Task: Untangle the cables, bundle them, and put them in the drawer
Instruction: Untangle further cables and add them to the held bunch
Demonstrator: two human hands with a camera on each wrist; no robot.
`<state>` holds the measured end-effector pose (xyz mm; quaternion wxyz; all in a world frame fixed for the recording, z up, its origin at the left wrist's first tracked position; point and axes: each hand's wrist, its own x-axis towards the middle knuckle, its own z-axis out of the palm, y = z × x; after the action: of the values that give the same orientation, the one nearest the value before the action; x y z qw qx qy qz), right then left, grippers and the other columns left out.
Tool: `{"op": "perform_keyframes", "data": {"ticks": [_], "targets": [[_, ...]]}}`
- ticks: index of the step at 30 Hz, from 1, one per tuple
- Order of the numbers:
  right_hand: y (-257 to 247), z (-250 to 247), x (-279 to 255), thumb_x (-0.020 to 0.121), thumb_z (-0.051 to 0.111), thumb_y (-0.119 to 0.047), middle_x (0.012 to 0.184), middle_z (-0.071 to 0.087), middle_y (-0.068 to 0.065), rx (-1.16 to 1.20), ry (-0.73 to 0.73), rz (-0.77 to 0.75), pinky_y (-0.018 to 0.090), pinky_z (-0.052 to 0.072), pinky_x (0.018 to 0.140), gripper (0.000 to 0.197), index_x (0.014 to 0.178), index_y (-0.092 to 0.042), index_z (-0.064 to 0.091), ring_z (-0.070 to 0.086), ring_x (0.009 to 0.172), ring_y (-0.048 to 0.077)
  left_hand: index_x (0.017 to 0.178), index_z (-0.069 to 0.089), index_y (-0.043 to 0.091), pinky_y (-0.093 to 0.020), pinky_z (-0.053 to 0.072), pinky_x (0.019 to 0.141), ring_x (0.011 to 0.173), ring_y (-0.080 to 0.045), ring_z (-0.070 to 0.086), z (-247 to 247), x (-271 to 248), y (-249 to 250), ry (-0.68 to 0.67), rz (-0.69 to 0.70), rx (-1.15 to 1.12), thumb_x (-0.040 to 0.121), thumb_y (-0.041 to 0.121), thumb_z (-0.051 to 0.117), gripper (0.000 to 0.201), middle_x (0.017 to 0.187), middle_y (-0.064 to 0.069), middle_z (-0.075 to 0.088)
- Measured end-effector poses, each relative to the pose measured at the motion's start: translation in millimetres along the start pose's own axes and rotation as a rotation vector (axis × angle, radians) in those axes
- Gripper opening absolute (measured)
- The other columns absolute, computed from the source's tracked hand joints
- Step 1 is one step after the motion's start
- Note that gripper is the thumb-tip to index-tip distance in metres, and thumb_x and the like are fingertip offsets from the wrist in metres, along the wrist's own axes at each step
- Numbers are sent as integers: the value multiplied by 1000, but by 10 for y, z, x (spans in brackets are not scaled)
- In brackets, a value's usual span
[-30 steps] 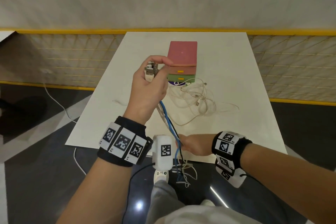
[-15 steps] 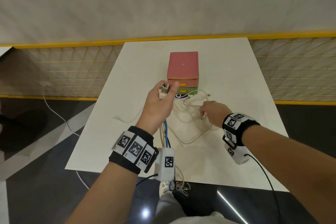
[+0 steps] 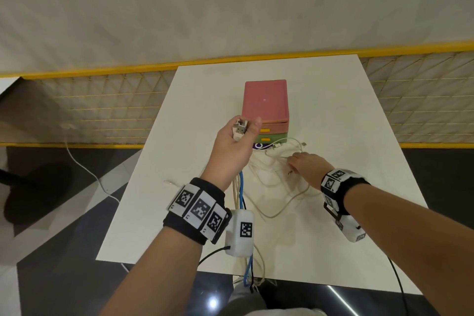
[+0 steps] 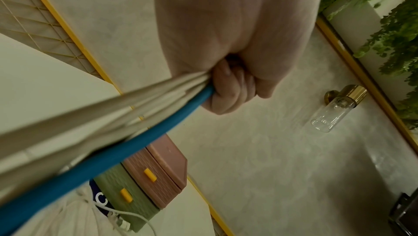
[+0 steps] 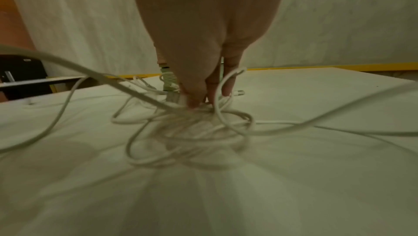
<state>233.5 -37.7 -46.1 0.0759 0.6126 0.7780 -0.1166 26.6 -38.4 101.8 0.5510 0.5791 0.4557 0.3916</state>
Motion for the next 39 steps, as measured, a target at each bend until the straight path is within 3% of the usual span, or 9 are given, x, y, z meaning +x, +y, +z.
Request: {"op": "perform_keyframes", "data": {"ticks": [4,9,14,20,23,28,32,36,39], "targets": [[-66,-197,-39,99,44,-17,99,68,3,443,217,25,25,37,70,13,111,-13,47,57,77,18,76,53,25,-24,27,47,42,-2,37,-55,105,-44,51,24,19,97,35,58,24,47,18,45],[-330,-803,-178,96,50,-9,82,69,-2,1090,461,-98,8,43,69,16,108,-14,40,62,73,-4,99,64,18,-12,34,47,45,4,46,3,210,-55,118,28,12,94,29,63,12,51,19,49],[-543,-1124,-237,95,47,3,81,64,12,1397,512,-239,28,52,78,25,99,-20,37,64,77,16,110,64,6,-5,35,41,38,5,49,201,169,26,17,-5,-49,97,21,59,20,52,15,54],[-613,-944,-301,98,44,-6,70,57,0,1224,440,-240,31,49,68,5,102,-8,47,55,64,14,77,58,18,-19,37,47,45,-7,48,159,266,9,179,73,-19,92,38,64,26,65,-1,58],[-672,-926,-327,100,39,-10,67,49,-12,1139,439,-217,23,45,62,19,89,-14,55,46,59,6,71,53,20,-18,35,45,42,-4,43,155,264,29,180,86,-25,93,38,62,30,60,2,53],[-645,-749,-312,103,32,-19,76,48,0,885,299,-243,24,41,67,21,89,-18,48,42,65,9,65,49,20,-24,36,53,47,-6,42,25,306,158,278,109,-69,94,43,58,39,56,8,49],[-272,-536,-259,97,36,-16,74,48,-7,594,170,-16,29,37,72,18,91,-25,50,45,69,16,65,42,22,-19,30,48,46,-6,32,-220,317,413,356,146,-206,98,39,54,39,54,6,36],[-110,-789,-142,99,35,-18,89,61,-4,506,309,50,31,45,74,19,106,-18,52,60,78,21,62,46,19,-28,50,76,54,-9,47,-356,327,425,350,158,-115,95,44,58,42,45,13,46],[-200,-1070,-26,102,33,-28,86,61,-10,606,376,-5,24,46,75,25,102,-15,54,59,78,10,78,56,17,-25,47,52,42,-7,40,-261,310,356,208,143,-51,92,37,65,26,46,13,45]]}}
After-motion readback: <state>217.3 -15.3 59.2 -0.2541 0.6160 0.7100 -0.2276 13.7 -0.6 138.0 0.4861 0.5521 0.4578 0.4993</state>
